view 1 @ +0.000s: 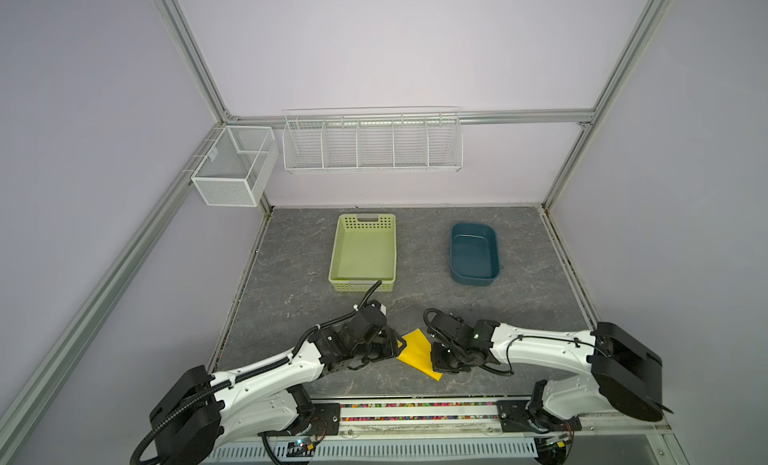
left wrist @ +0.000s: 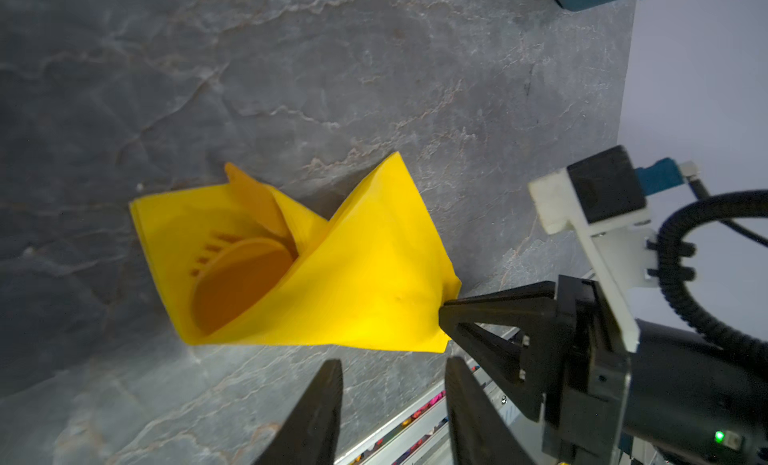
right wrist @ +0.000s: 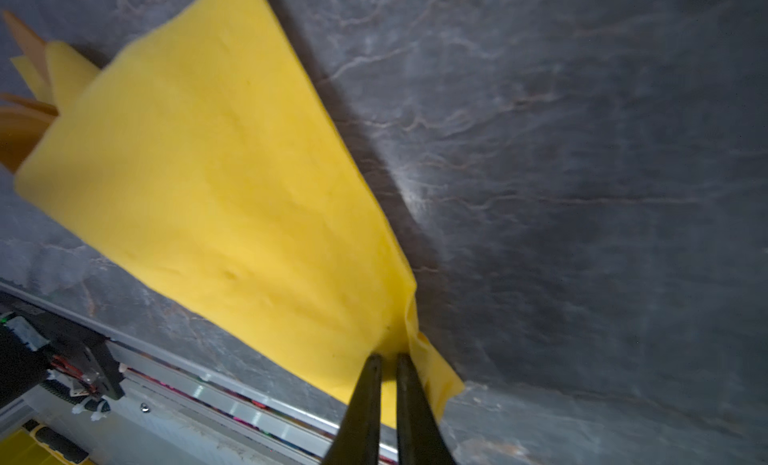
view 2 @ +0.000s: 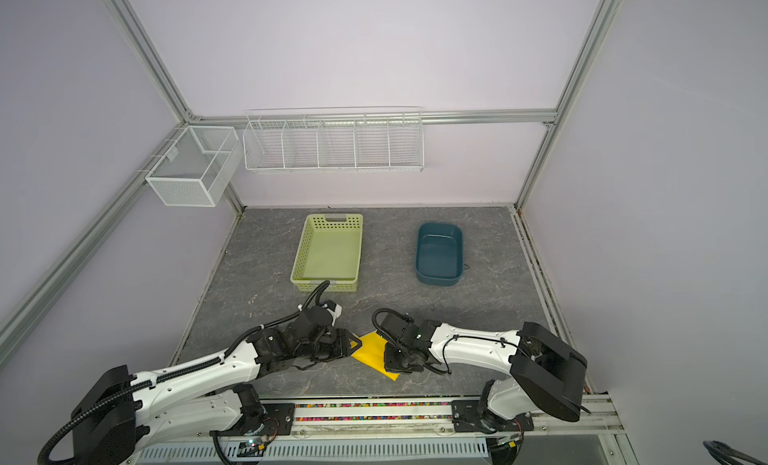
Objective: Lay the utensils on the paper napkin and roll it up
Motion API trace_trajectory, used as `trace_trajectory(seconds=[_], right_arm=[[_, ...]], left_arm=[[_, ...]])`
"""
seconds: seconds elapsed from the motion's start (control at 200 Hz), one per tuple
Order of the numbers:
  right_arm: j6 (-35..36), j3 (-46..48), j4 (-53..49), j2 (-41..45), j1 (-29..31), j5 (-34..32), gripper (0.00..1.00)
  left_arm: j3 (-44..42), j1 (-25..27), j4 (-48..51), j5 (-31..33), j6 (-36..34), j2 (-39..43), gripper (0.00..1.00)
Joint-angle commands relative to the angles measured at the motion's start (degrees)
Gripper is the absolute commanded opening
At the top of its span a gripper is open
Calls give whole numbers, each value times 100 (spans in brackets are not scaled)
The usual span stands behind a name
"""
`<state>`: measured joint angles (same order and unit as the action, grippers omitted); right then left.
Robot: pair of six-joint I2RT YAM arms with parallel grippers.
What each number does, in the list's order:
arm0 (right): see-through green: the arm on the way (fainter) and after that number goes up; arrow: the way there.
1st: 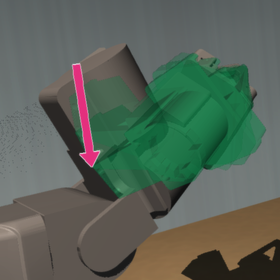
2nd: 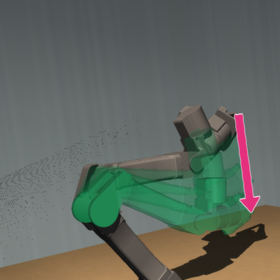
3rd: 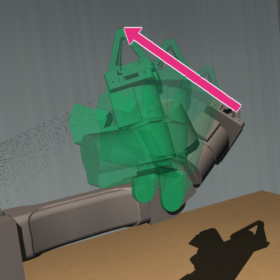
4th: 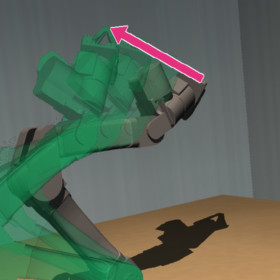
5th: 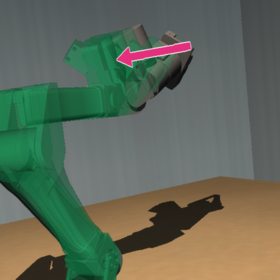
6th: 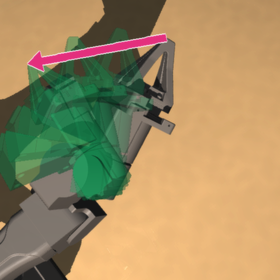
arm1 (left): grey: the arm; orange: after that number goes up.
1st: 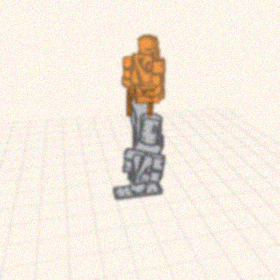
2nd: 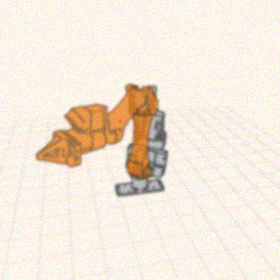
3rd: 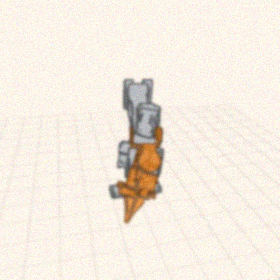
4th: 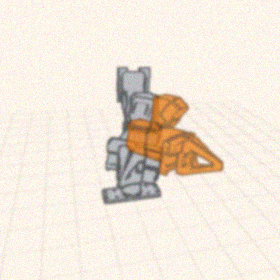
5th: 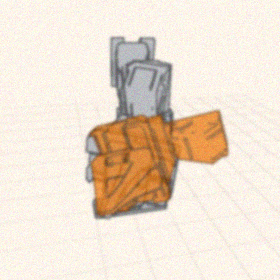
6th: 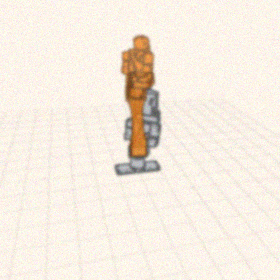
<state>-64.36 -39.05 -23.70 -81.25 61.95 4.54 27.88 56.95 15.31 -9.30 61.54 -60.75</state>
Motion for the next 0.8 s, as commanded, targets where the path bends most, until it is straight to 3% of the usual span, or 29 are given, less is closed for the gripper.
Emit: trace_trajectory(seconds=[0.0,0.3,0.795], right_arm=[[-779,356,320,-53,142,-51,11],[-1329,389,860,-273,428,-147,6],[-1366,211,947,-486,592,-142,6]], left_arm=[[-232,146,-273,233,688,79,47],[-614,740,-1019,607,1326,-238,53],[-1105,800,-1547,854,1895,-666,52]])
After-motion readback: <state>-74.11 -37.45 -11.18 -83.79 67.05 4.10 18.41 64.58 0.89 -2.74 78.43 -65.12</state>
